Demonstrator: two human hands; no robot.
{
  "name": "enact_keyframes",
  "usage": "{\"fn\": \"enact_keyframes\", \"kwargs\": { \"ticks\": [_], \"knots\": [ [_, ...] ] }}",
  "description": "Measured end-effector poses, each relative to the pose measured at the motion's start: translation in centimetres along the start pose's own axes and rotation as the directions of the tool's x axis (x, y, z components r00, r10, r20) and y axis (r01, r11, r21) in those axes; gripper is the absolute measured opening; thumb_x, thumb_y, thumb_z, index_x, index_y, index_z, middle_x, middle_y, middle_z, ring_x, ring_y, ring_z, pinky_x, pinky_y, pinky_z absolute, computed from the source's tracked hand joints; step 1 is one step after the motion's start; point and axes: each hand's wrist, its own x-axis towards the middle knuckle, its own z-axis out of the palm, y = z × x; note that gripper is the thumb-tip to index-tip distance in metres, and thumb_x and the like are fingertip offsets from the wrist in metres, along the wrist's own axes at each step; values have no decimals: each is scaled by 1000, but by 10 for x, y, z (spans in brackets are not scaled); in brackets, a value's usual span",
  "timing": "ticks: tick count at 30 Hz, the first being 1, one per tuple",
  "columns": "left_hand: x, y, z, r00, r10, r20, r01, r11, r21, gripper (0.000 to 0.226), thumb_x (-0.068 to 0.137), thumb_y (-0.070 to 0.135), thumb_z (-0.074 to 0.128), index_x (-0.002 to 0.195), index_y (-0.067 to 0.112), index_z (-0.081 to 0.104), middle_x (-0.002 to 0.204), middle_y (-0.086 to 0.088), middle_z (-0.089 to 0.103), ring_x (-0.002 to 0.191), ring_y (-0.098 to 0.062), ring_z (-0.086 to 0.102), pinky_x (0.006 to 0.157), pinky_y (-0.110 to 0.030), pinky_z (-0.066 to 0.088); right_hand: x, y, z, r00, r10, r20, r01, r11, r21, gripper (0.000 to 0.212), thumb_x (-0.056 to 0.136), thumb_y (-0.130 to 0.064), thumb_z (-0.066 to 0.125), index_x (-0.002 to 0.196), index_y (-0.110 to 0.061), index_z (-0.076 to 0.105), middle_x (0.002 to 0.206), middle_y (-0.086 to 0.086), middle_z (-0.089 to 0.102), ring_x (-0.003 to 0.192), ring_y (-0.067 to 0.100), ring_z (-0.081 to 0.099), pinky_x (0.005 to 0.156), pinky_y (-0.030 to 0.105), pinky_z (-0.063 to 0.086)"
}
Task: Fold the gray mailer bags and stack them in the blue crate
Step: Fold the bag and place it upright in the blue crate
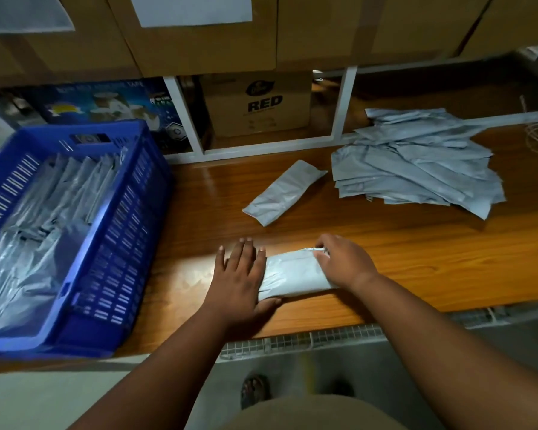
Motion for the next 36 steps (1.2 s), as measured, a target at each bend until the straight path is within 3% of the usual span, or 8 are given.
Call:
{"fn": "enact_keyframes", "kwargs": {
  "ticks": [5, 9, 11, 13, 16, 20, 25, 36],
  "knots": [
    [-13, -8, 13, 999, -34, -16, 32, 998, -62, 99, 98, 86, 19, 171, 19, 9, 177, -15, -1, 164, -30, -10, 127, -66, 2, -7, 11, -5, 994, 14, -107, -21, 998, -63, 21, 106, -28, 54, 125, -28, 62, 125, 0, 62, 107, 24, 59, 83, 39, 54],
    [-1, -14, 19, 1000, -5, 18, 7, 998, -70, 92, 102, 80, 14, 171, 19, 10, 178, -11, 6, 165, -29, -3, 127, -66, 3, -16, -37, -5, 925, -242, -293, 171, 953, -249, 15, 105, -34, 50, 114, -25, 59, 112, -2, 51, 100, 20, 49, 86, 40, 50],
    [7, -15, 21, 999, 25, 20, -24, 998, -56, 87, 105, 76, 15, 170, 18, 14, 177, -10, 12, 165, -29, 3, 126, -67, 7, -20, -65, 7, 886, -395, -241, 328, 903, -276, 19, 104, -33, 50, 117, -24, 60, 122, 1, 54, 112, 24, 52, 100, 43, 45],
    [11, -16, 22, 999, 49, 7, -48, 998, -43, 82, 106, 69, 18, 169, 17, 18, 177, -12, 13, 165, -29, 2, 127, -66, 7, -22, -82, 26, 871, -469, -149, 426, 870, -248, 32, 104, -33, 52, 132, -21, 60, 143, 7, 55, 135, 30, 49, 120, 50, 36],
    [7, -14, 16, 997, 15, -81, -18, 999, -36, 78, 106, 58, 29, 166, 8, 28, 176, -18, 13, 165, -31, 3, 128, -63, 9, -22, -87, 44, 898, -436, -57, 416, 885, -209, 44, 107, -33, 50, 149, -21, 52, 162, 11, 45, 153, 31, 36, 130, 51, 23],
    [-4, 0, 19, 982, -40, -183, 11, 988, -156, 72, 104, 40, 42, 165, 3, 30, 175, -19, 17, 164, -31, 6, 132, -52, 14, -22, -83, 52, 895, -443, -50, 427, 884, -191, 46, 110, -31, 45, 153, -17, 49, 168, 12, 39, 158, 29, 31, 132, 46, 18],
    [1, 14, 38, 987, -115, -116, 82, 964, -252, 70, 105, 39, 36, 167, 7, 27, 176, -16, 17, 165, -27, 5, 130, -52, 18, -18, -82, 62, 917, -399, 18, 392, 888, -239, 58, 112, -37, 30, 165, -14, 35, 174, 11, 27, 163, 26, 18, 134, 44, 9],
    [5, 16, 45, 984, -149, -99, 125, 969, -212, 76, 103, 41, 33, 168, 4, 19, 176, -20, 10, 165, -31, 1, 131, -53, 14, -11, -81, 70, 919, -394, 21, 377, 862, -340, 65, 108, -40, 24, 165, -11, 35, 173, 14, 28, 162, 27, 20, 133, 46, 12]
  ]
}}
